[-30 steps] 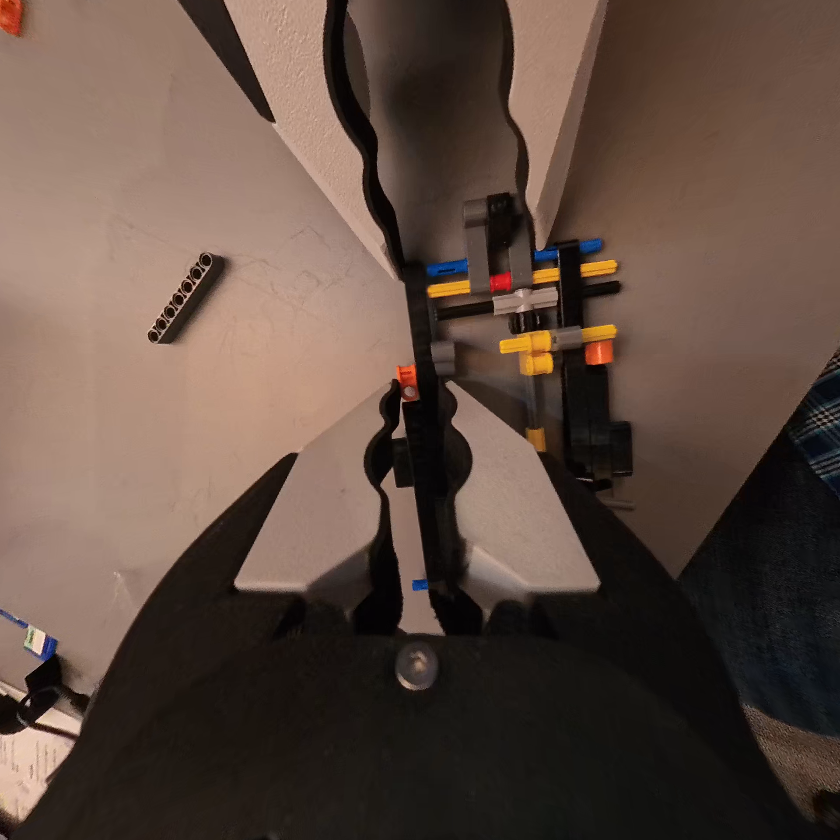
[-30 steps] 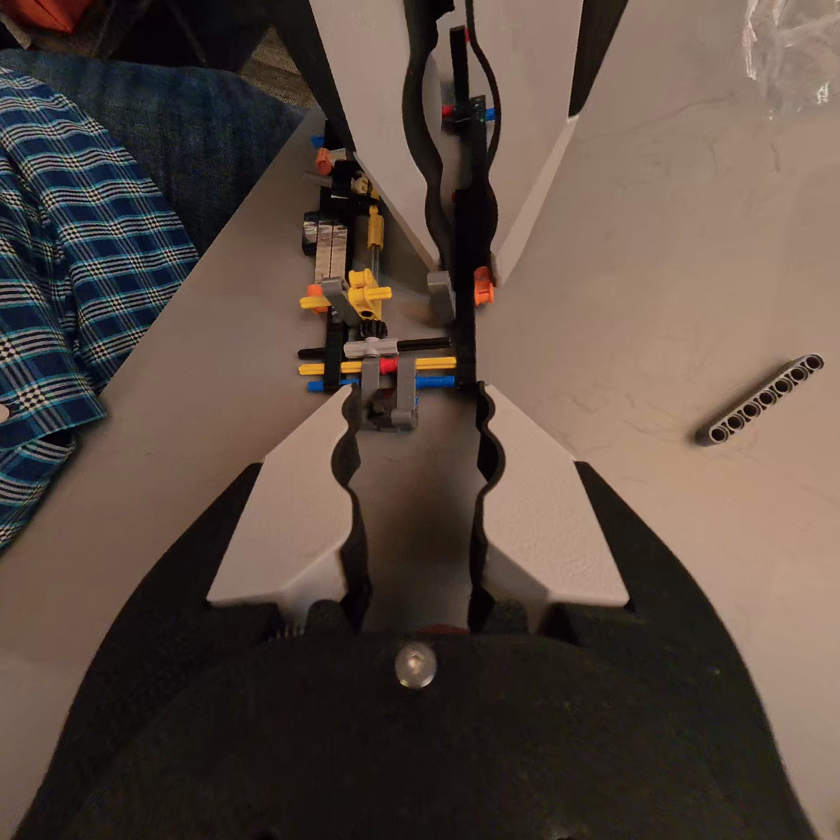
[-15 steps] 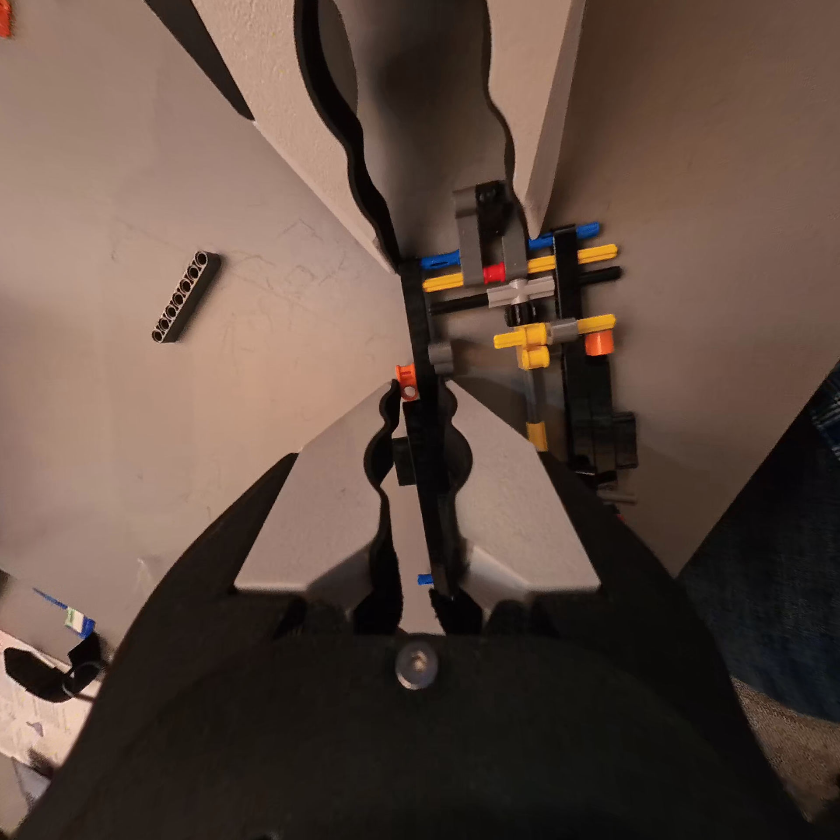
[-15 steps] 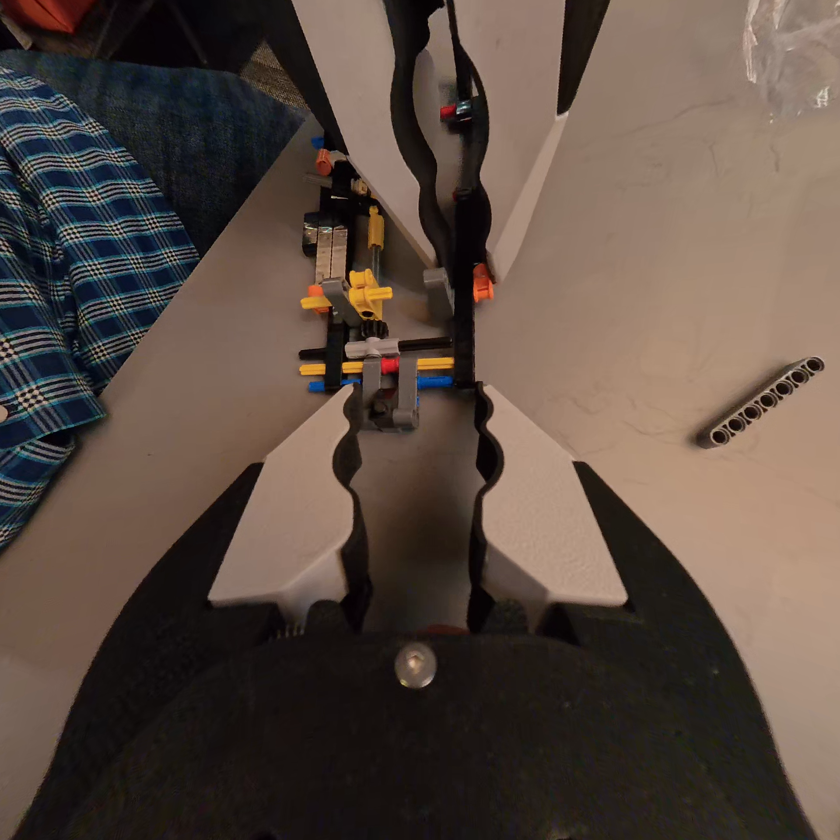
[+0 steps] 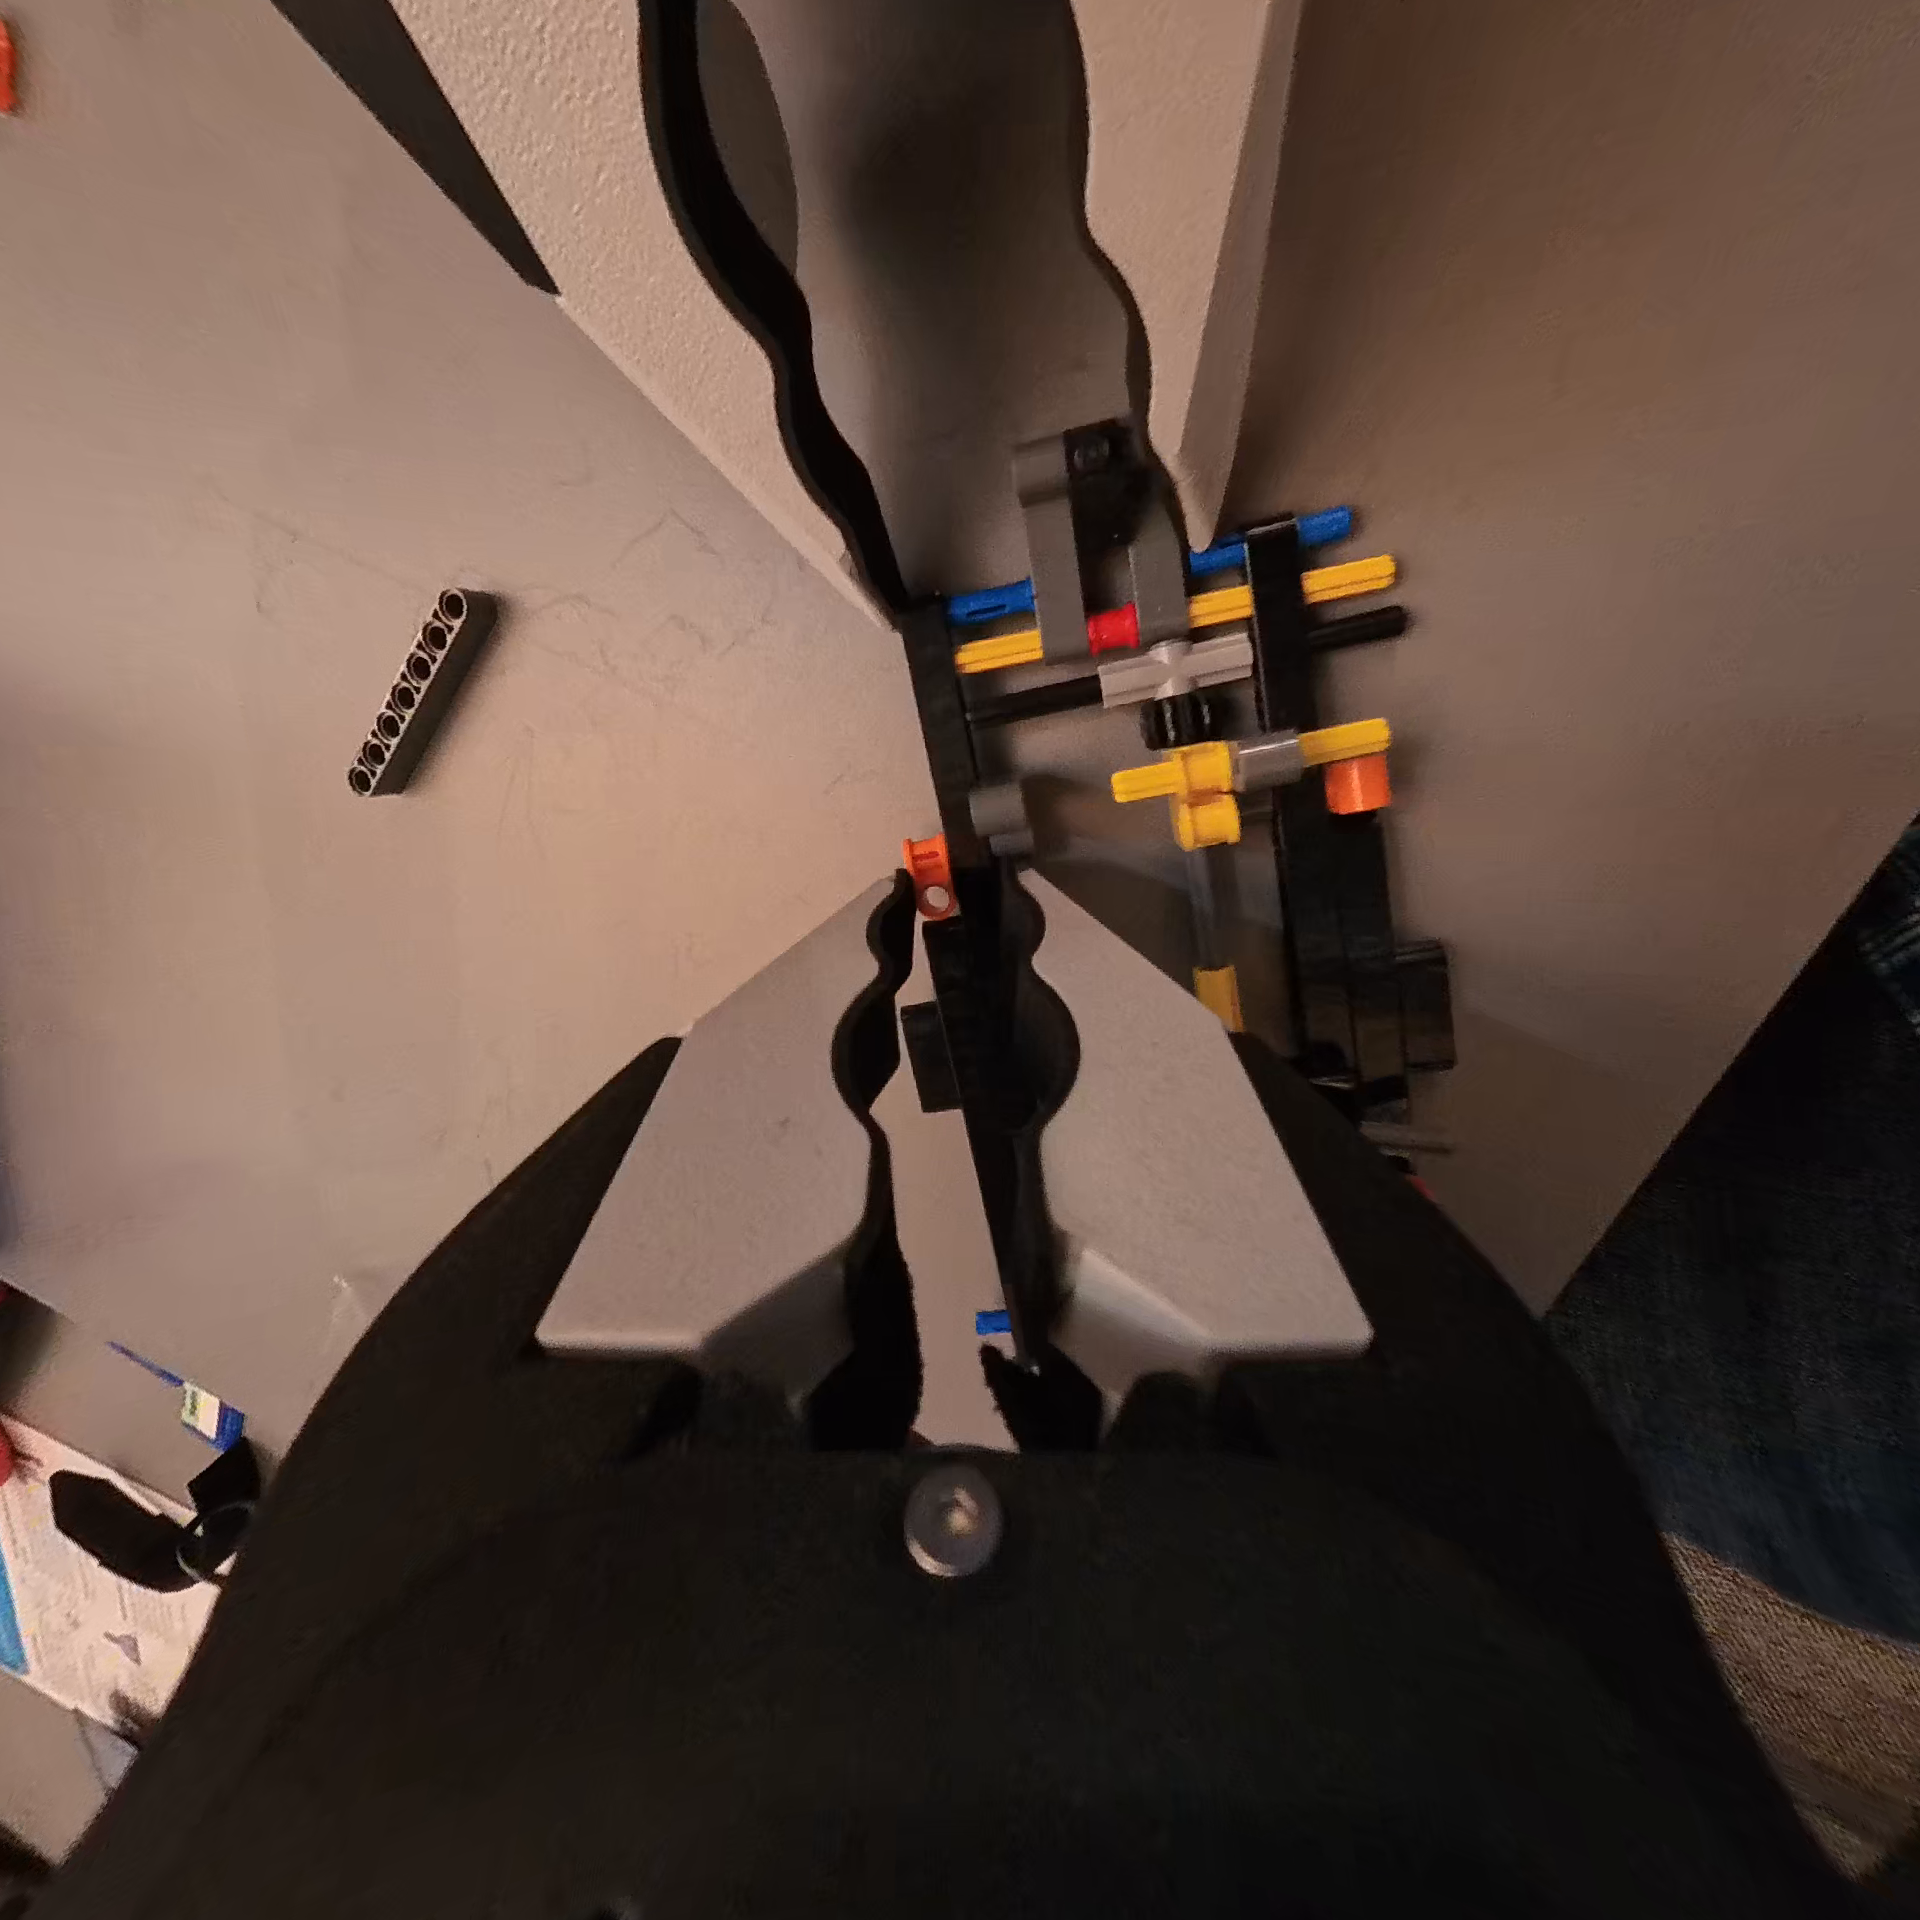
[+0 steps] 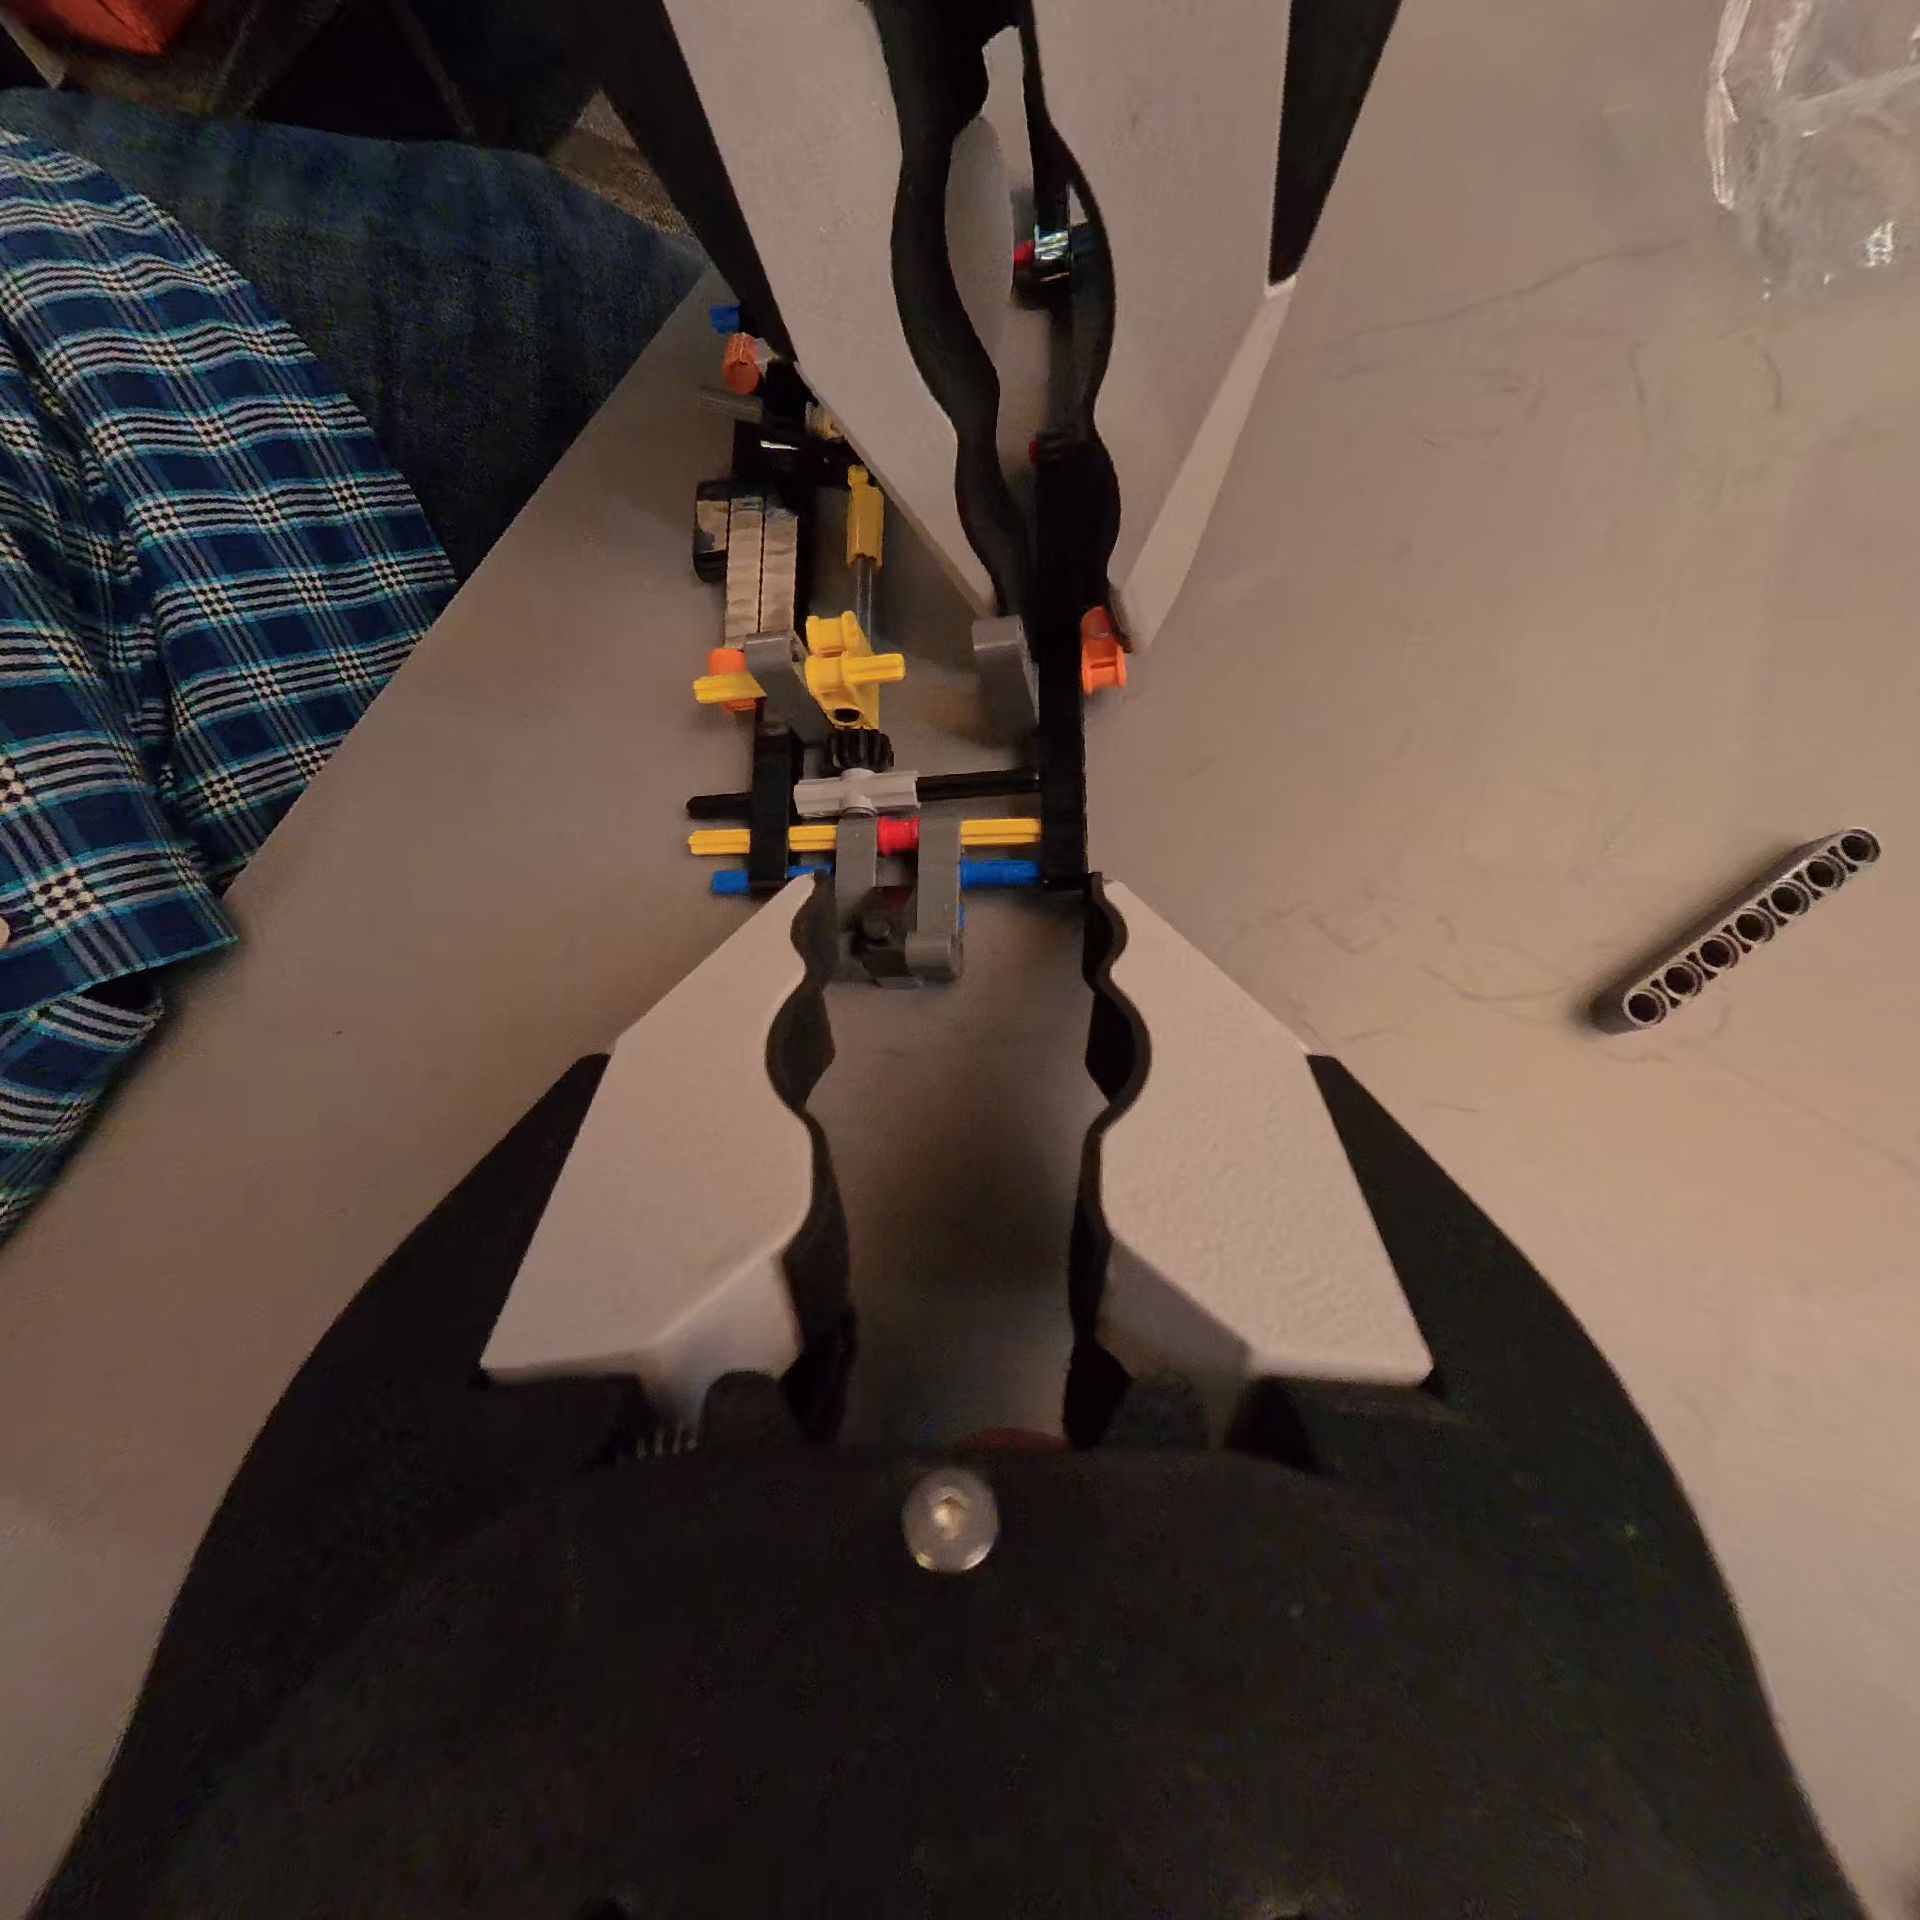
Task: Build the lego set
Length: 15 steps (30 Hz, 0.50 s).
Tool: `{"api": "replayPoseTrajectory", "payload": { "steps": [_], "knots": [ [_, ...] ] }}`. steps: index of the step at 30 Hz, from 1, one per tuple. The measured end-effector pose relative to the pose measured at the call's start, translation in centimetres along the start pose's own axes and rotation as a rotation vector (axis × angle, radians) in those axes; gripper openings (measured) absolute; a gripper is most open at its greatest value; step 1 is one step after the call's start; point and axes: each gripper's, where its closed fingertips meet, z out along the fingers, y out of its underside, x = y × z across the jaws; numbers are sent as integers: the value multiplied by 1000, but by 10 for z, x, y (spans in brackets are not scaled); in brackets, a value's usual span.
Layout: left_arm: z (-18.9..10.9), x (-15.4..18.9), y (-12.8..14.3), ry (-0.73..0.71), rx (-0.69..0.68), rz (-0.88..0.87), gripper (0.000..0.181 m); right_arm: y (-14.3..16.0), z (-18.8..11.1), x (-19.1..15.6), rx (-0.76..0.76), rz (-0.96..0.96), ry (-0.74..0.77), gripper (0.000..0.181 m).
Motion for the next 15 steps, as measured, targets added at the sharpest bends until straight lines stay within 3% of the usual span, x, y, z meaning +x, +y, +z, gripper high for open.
{"api": "replayPoseTrajectory", "payload": {
  "steps": [15],
  "knots": [
    [0, 1, 0, -48, -2, 9, 13, 1, 1, -1, -6, -42, 17, 44]
  ]
}}
